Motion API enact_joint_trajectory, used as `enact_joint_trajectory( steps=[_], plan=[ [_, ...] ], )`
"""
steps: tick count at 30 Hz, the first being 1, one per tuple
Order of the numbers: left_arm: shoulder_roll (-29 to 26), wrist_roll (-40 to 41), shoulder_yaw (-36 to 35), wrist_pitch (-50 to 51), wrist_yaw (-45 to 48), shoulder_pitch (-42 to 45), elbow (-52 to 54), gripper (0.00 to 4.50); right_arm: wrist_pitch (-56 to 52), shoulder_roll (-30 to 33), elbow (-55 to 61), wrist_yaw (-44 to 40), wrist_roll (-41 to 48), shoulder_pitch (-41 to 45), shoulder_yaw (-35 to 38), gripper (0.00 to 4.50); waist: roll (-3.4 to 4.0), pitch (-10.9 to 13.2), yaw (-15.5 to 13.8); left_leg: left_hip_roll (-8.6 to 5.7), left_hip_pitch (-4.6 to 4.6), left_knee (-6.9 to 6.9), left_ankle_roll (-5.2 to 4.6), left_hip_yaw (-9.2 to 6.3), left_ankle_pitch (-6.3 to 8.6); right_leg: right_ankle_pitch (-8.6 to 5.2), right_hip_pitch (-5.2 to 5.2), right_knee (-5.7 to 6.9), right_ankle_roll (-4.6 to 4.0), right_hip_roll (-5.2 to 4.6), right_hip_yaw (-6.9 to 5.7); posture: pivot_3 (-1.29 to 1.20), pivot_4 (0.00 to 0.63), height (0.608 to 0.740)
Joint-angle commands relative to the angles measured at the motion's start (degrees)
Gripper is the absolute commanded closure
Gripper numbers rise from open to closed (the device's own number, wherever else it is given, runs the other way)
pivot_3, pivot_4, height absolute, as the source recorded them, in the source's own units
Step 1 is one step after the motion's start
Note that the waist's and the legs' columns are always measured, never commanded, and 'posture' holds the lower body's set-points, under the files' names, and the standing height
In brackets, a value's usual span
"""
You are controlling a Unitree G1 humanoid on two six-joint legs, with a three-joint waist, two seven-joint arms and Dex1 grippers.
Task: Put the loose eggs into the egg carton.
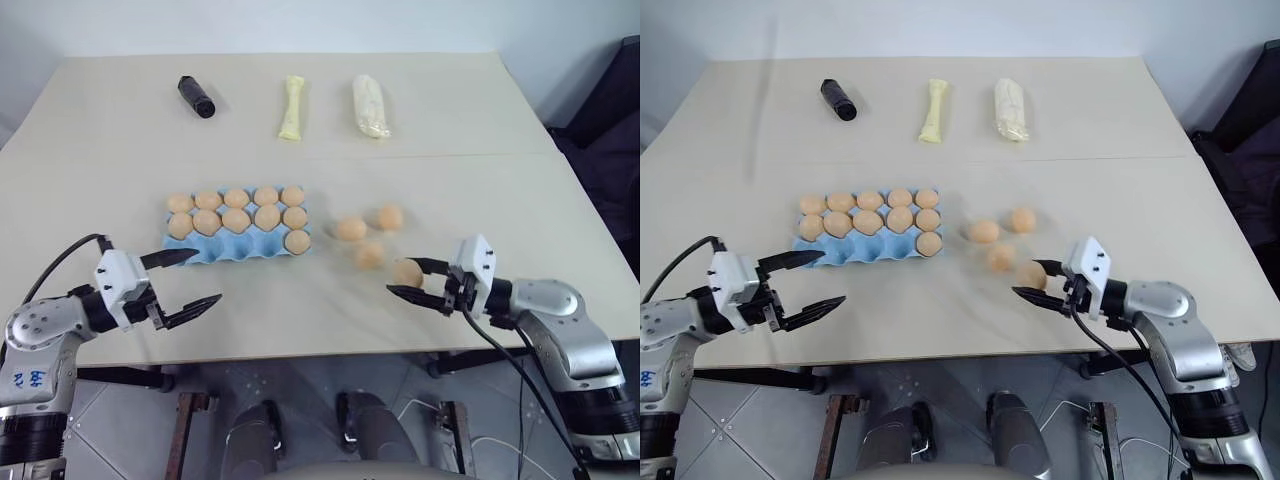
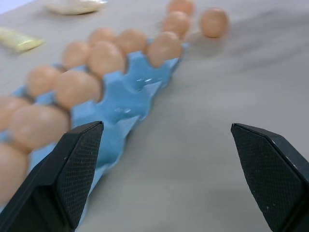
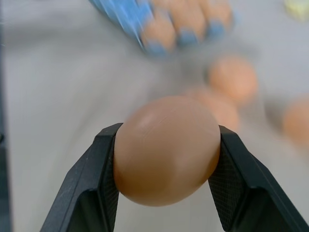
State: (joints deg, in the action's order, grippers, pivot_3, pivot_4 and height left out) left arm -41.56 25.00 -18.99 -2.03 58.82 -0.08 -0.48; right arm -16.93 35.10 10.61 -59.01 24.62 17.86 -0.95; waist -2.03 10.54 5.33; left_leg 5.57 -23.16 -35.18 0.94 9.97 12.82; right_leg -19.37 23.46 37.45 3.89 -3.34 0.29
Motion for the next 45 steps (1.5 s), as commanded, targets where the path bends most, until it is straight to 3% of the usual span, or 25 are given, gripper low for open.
enact_joint_trajectory(
  steps=[1,6,17,23,24,29,36,41,45],
  plan=[
    [0.3,-0.1,-2.3,-2.1,-1.1,-2.0,0.7,0.0,-2.0,-5.3,-0.1,2.8,-0.4,6.9,-4.4,2.23,-0.03,0.0,0.1,0.0,-0.01,0.0,0.01,-0.02,-0.03,0.02,0.01,0.0,-0.03,-0.01,-0.02,0.0,0.15,0.74],
    [1.2,0.4,-3.4,-1.7,-3.1,-4.0,1.3,0.0,-0.3,-16.3,-12.4,7.1,-9.0,20.0,-13.5,2.23,-0.03,0.0,0.7,0.01,-0.09,0.05,0.03,-0.01,-0.12,0.09,0.11,0.0,-0.14,-0.08,-0.05,0.0,0.15,0.74],
    [3.2,2.2,-5.2,0.4,-6.8,-5.0,3.4,0.0,7.0,-30.0,-33.0,13.3,-19.5,32.3,-19.0,2.23,-0.05,0.0,0.8,0.1,-0.26,0.07,-0.05,0.03,-0.1,0.09,0.23,-0.02,-0.13,-0.14,-0.51,0.0,0.15,0.74],
    [3.2,2.5,-4.8,1.3,-7.4,-4.9,4.4,0.0,7.4,-32.5,-33.4,12.5,-19.6,32.2,-17.9,0.38,-0.05,0.0,1.1,0.1,-0.26,0.08,0.14,0.04,-0.02,0.09,0.24,0.0,-0.14,-0.14,-0.56,0.0,0.15,0.74],
    [3.2,2.6,-4.7,1.5,-7.4,-4.9,4.6,0.0,6.4,-32.2,-31.4,11.7,-18.7,31.6,-17.3,0.04,-0.05,0.0,1.1,0.11,-0.25,0.08,0.15,0.03,-0.02,0.09,0.24,0.01,-0.14,-0.14,-0.58,0.0,0.15,0.74],
    [3.1,2.6,-3.5,2.1,-7.0,-4.2,5.3,0.0,4.1,-26.1,-20.2,9.0,-16.0,26.5,-14.4,0.01,-0.05,0.0,0.8,0.12,-0.26,0.11,0.2,-0.02,-0.01,0.09,0.23,0.0,-0.14,-0.16,-0.65,0.0,0.15,0.74],
    [3.1,1.1,2.8,3.1,-5.6,1.1,6.8,0.0,9.5,-13.1,-6.3,9.7,-8.7,10.0,2.3,0.01,-0.07,0.0,-0.9,0.06,-0.3,0.13,0.15,-0.09,0.04,0.07,0.1,-0.29,-0.16,-0.28,-0.86,0.0,0.15,0.74],
    [3.9,1.7,7.6,5.3,-4.2,5.5,6.0,0.0,11.5,-7.2,-4.7,10.5,-7.7,-0.3,10.2,0.01,-0.06,0.0,-0.4,0.11,-0.17,0.14,0.13,0.03,0.04,0.08,0.05,-0.27,-0.15,-0.16,-0.77,0.0,0.15,0.74],
    [4.8,1.3,10.6,6.1,-2.7,8.0,5.4,0.0,12.4,-4.7,-6.6,11.2,-7.9,-4.8,12.3,0.01,-0.04,0.0,-0.3,0.12,-0.13,0.13,-0.06,0.03,-0.1,0.06,0.03,-0.24,-0.2,-0.06,-0.75,0.0,0.15,0.74]
  ],
)
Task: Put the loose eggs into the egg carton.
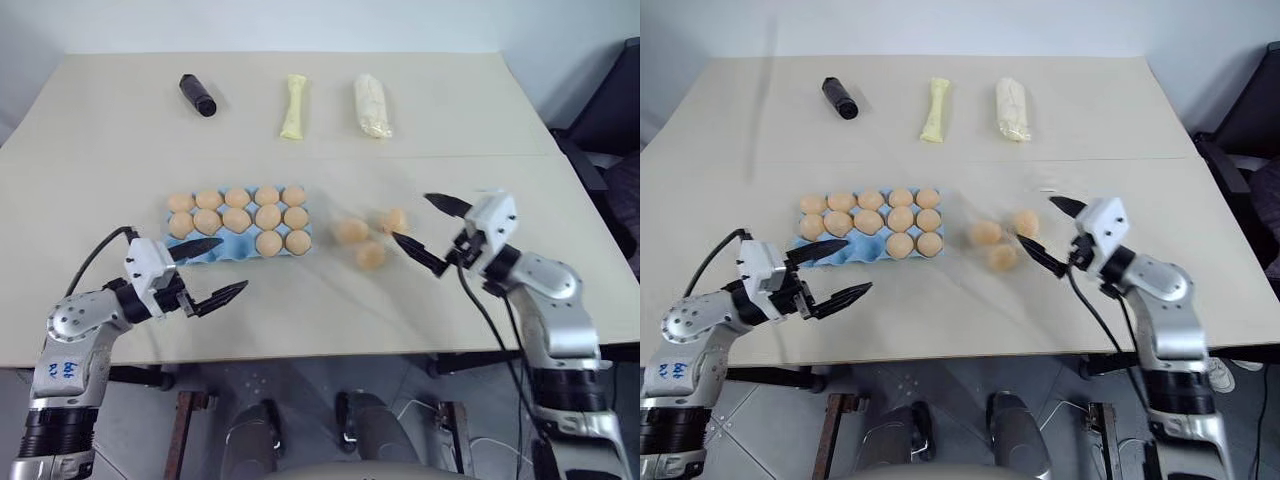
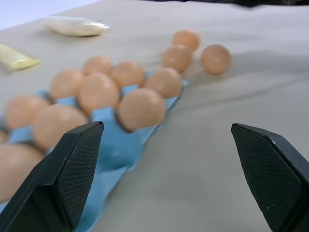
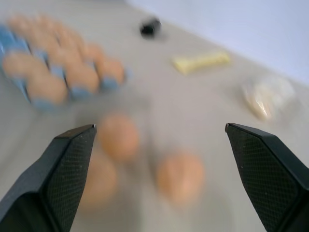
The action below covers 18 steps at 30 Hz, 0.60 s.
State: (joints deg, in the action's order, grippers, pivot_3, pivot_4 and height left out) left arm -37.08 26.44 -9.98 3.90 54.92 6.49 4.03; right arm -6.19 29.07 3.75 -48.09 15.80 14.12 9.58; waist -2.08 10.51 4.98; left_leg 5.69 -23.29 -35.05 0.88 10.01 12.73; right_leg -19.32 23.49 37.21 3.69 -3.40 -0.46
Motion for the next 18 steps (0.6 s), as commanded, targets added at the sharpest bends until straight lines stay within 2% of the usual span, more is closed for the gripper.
enact_joint_trajectory(
  steps=[1,7,15,18],
  plan=[
    [0.4,-0.5,2.2,-0.1,1.5,2.0,0.7,0.0,1.6,1.5,-0.2,0.5,1.2,-1.5,2.1,0.01,0.01,0.0,0.1,0.0,0.02,-0.03,-0.01,0.04,-0.01,0.0,0.01,0.06,0.0,0.0,0.05,0.0,0.15,0.74],
    [0.7,-0.8,2.3,-0.5,1.2,3.5,0.1,0.0,-0.1,1.2,-2.9,1.7,1.9,0.4,1.6,0.01,0.01,0.0,-0.1,0.01,0.1,-0.1,0.14,-0.03,-0.04,0.0,-0.01,0.21,0.0,-0.02,0.04,0.0,0.15,0.74],
    [0.2,-1.0,0.7,-0.9,0.7,2.4,0.5,0.0,-9.1,-1.7,-9.8,4.8,1.4,12.6,-3.4,0.01,0.03,0.0,-0.1,0.0,0.07,-0.09,0.11,-0.04,-0.09,0.04,0.01,0.22,0.01,-0.07,0.04,0.0,0.15,0.74],
    [0.3,-1.0,0.3,-0.8,0.4,1.9,1.2,0.0,-8.9,-3.2,-15.0,4.8,-0.1,17.2,-5.8,0.01,0.04,0.0,-0.1,0.0,0.05,-0.09,0.04,-0.02,-0.13,0.04,0.03,0.2,0.01,-0.08,0.05,0.0,0.15,0.74]
  ],
)
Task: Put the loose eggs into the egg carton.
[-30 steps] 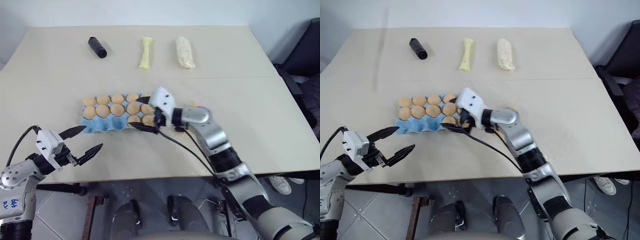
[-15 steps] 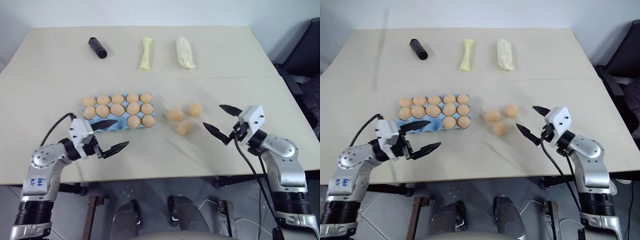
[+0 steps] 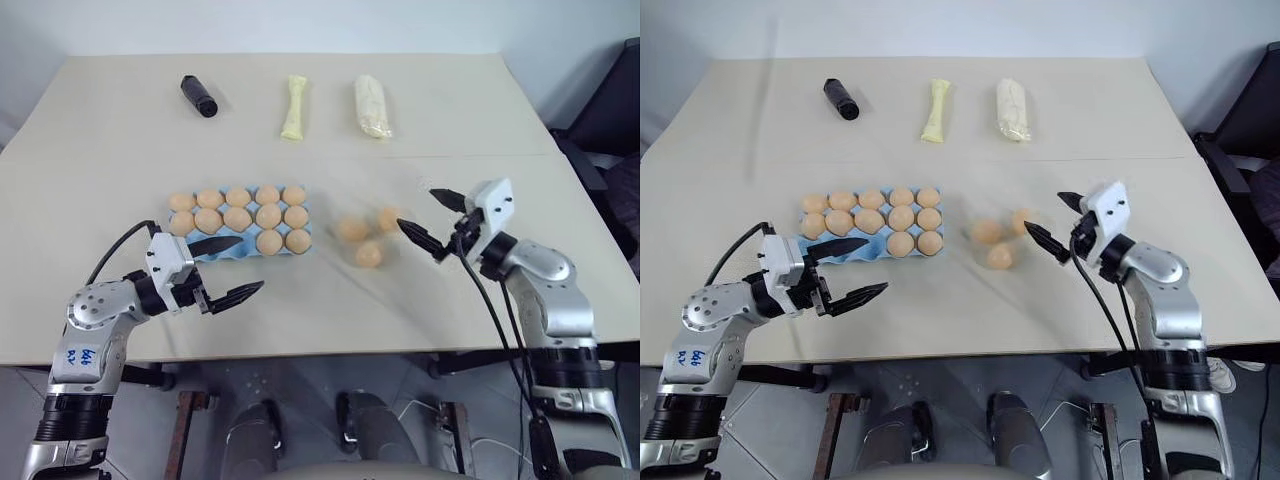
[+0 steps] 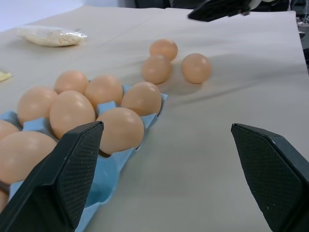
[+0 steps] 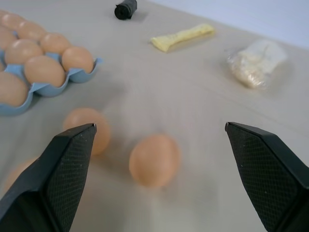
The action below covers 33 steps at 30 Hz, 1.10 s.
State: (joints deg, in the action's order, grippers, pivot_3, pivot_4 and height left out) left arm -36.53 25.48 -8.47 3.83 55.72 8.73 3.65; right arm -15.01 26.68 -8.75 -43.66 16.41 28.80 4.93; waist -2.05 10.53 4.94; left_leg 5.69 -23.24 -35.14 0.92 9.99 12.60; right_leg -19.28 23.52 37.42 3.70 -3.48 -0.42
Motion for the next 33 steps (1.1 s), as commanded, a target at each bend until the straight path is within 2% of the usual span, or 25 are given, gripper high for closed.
enact_joint_trajectory(
  steps=[1,10,13,19,23,28,33],
  plan=[
    [-0.3,0.0,-1.4,-0.7,-0.7,-0.8,2.1,0.0,0.9,-1.6,-5.5,0.8,-1.8,4.5,-2.0,0.01,0.01,0.0,-0.1,0.0,-0.02,0.0,-0.03,0.01,-0.01,0.0,0.02,0.0,0.0,0.0,0.0,0.0,0.15,0.74],
    [-0.8,0.6,-4.4,-0.3,-2.7,-4.7,5.3,0.0,7.6,-3.3,-26.2,1.8,-6.1,12.0,-2.9,0.01,0.03,0.0,-0.1,0.0,-0.06,0.02,-0.04,0.02,-0.01,0.0,0.06,-0.03,0.0,0.0,-0.01,0.0,0.15,0.74],
    [-0.8,0.8,-5.3,0.1,-3.4,-5.5,6.1,0.0,10.3,-3.4,-28.8,0.0,-5.4,12.9,-2.1,0.68,0.03,0.0,0.0,0.0,-0.06,0.01,-0.04,0.04,-0.01,0.0,0.06,-0.02,0.0,0.0,0.0,0.0,0.15,0.74],
    [-0.4,2.5,-8.8,1.8,-5.9,-6.8,7.0,0.0,13.4,-3.7,-24.3,-5.1,-4.2,13.4,-3.1,2.62,0.14,0.1,0.4,0.05,-0.04,0.02,-0.01,0.04,-0.03,0.0,0.07,0.03,0.0,0.06,0.02,0.0,0.15,0.74],
    [0.1,3.9,-13.2,2.6,-8.3,-8.8,5.6,0.0,10.0,-6.1,-16.8,-6.1,-2.8,15.1,-4.8,2.62,0.18,0.1,1.0,0.07,-0.04,0.02,0.01,0.04,-0.04,0.0,0.09,0.06,0.0,0.07,0.02,0.0,0.15,0.74],
    [0.9,4.5,-19.0,2.0,-10.2,-12.4,1.5,0.0,1.9,-12.6,-7.6,-5.8,-3.2,17.9,-11.5,2.62,0.18,0.1,1.7,0.13,-0.03,0.06,0.07,0.02,-0.02,-0.02,0.12,0.11,-0.03,0.07,-0.02,0.0,0.15,0.74],
    [1.4,5.4,-22.7,2.8,-12.2,-15.0,1.1,0.0,-1.1,-21.7,-7.3,-2.1,-5.7,21.4,-17.6,2.62,0.15,0.1,1.4,0.13,-0.09,0.08,0.33,-0.06,0.13,-0.06,0.16,0.12,-0.1,0.0,-0.17,0.0,0.15,0.74]
  ],
)
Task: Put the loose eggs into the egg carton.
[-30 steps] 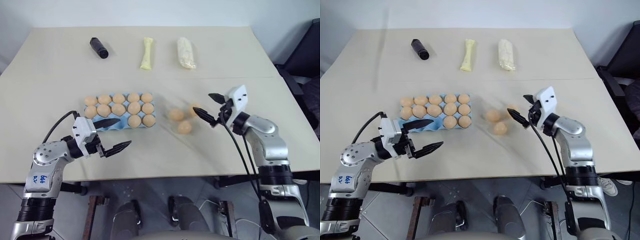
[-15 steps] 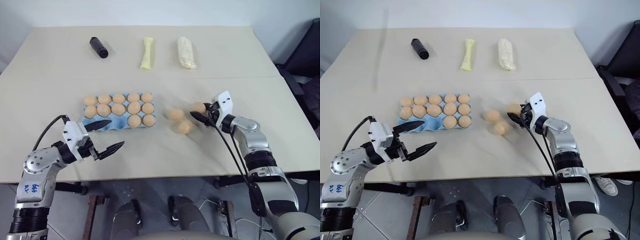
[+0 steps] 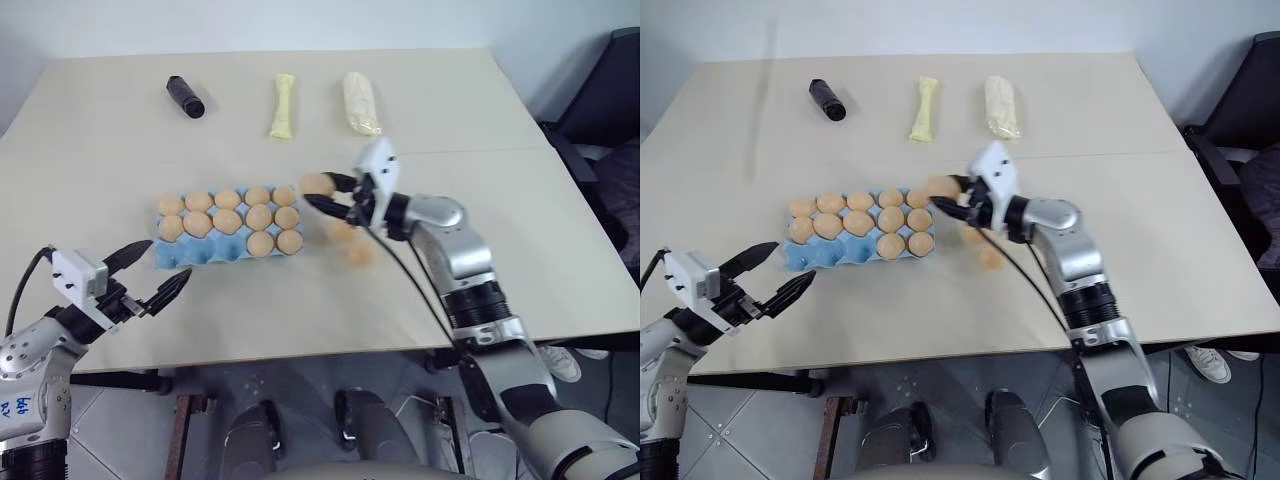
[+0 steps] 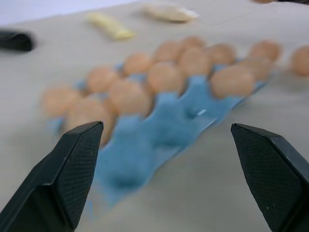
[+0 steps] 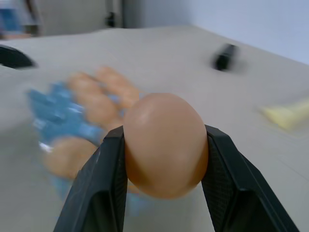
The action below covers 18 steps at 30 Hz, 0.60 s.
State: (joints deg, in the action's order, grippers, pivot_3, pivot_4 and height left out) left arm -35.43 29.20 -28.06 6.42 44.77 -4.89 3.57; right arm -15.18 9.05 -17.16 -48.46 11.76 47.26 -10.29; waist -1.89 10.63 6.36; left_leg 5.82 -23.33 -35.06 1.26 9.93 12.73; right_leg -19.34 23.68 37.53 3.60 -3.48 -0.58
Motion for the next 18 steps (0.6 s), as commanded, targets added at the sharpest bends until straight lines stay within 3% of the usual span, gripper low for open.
enact_joint_trajectory(
  steps=[1,9,14,17,18],
  plan=[
    [0.4,1.7,-3.5,0.3,-1.5,-1.9,1.4,0.0,-1.1,-6.1,0.0,3.9,-1.8,3.8,-3.4,2.62,0.0,0.0,0.0,-0.01,-0.02,0.0,0.0,0.01,0.02,0.0,0.01,-0.01,0.0,-0.03,0.0,0.0,0.15,0.74],
    [1.3,2.0,-3.2,1.4,-2.4,-2.7,4.0,0.0,1.2,-15.2,-12.2,5.4,-7.9,8.2,-10.5,2.62,-0.23,-0.1,0.1,-0.02,-0.07,0.04,0.05,-0.04,0.05,-0.05,0.02,-0.07,-0.09,-0.18,-0.29,0.0,0.15,0.74],
    [1.5,2.0,-2.4,2.0,-2.3,-2.3,5.0,0.0,3.5,-16.5,-15.2,5.0,-8.0,9.9,-9.0,1.18,-0.22,-0.1,0.1,-0.01,-0.09,0.11,0.09,-0.04,0.06,-0.06,0.05,-0.07,-0.12,-0.2,-0.4,0.0,0.15,0.74],
    [1.2,1.6,-1.5,1.6,-1.2,-1.9,4.9,0.0,3.5,-14.3,-10.7,3.0,-6.5,9.1,-7.4,0.18,-0.22,-0.1,0.2,0.01,-0.11,0.13,0.14,-0.06,0.08,-0.07,0.08,-0.06,-0.13,-0.18,-0.43,0.0,0.15,0.74],
    [1.1,1.5,-1.0,1.5,-0.9,-1.6,4.9,0.0,2.9,-13.0,-8.4,2.1,-5.7,8.4,-6.6,0.05,-0.22,-0.1,0.1,0.02,-0.1,0.14,0.16,-0.05,0.1,-0.07,0.08,-0.06,-0.13,-0.17,-0.43,0.0,0.15,0.74]
  ],
)
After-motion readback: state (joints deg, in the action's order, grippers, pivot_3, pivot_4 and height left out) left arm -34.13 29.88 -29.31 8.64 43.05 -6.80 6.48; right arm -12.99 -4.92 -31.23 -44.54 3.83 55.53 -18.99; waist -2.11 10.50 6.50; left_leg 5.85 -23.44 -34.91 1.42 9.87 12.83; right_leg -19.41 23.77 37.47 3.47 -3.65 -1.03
